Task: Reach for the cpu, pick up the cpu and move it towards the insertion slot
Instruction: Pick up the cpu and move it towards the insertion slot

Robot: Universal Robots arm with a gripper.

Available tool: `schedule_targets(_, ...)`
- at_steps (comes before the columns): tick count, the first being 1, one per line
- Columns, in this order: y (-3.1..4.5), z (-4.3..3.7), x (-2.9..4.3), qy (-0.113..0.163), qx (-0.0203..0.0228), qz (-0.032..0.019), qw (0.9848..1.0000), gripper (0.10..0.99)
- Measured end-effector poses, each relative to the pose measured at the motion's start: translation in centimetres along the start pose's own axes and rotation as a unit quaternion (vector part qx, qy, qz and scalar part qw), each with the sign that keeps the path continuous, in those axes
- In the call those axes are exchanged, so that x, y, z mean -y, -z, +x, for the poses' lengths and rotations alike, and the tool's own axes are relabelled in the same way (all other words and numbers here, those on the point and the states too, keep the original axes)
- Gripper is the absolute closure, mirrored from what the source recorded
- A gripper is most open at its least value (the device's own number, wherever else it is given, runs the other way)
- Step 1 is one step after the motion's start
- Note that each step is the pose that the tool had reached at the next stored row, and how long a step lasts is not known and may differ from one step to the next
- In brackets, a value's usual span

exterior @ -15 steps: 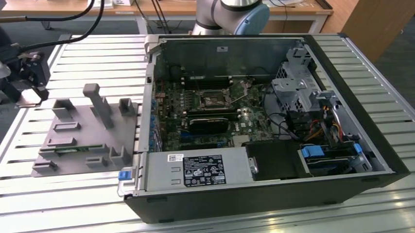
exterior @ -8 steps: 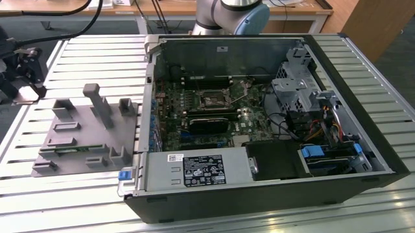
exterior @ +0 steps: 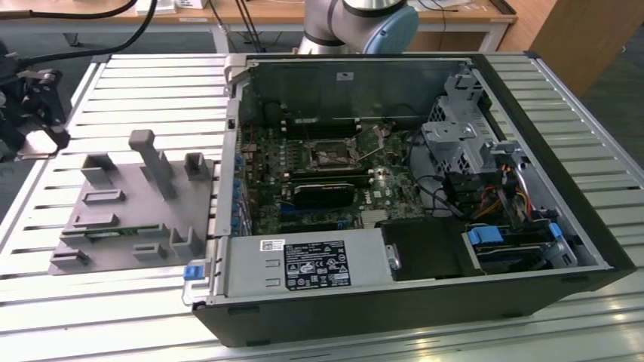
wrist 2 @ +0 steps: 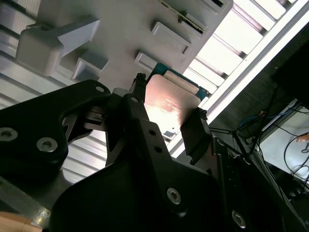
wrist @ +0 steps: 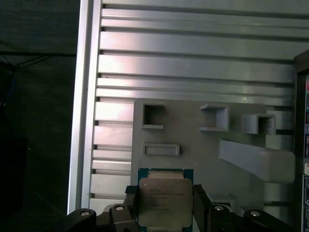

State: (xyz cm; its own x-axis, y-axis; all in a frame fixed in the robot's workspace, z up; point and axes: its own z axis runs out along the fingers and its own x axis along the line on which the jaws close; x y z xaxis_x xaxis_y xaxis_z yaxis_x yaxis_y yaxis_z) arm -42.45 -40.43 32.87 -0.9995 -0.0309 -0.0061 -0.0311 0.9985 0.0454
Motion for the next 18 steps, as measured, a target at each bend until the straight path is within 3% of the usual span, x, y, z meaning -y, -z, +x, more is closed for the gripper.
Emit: schedule_targets(18,1.77,-0.01,-0.1,0.0,0.0,0.0,1.0,0.545)
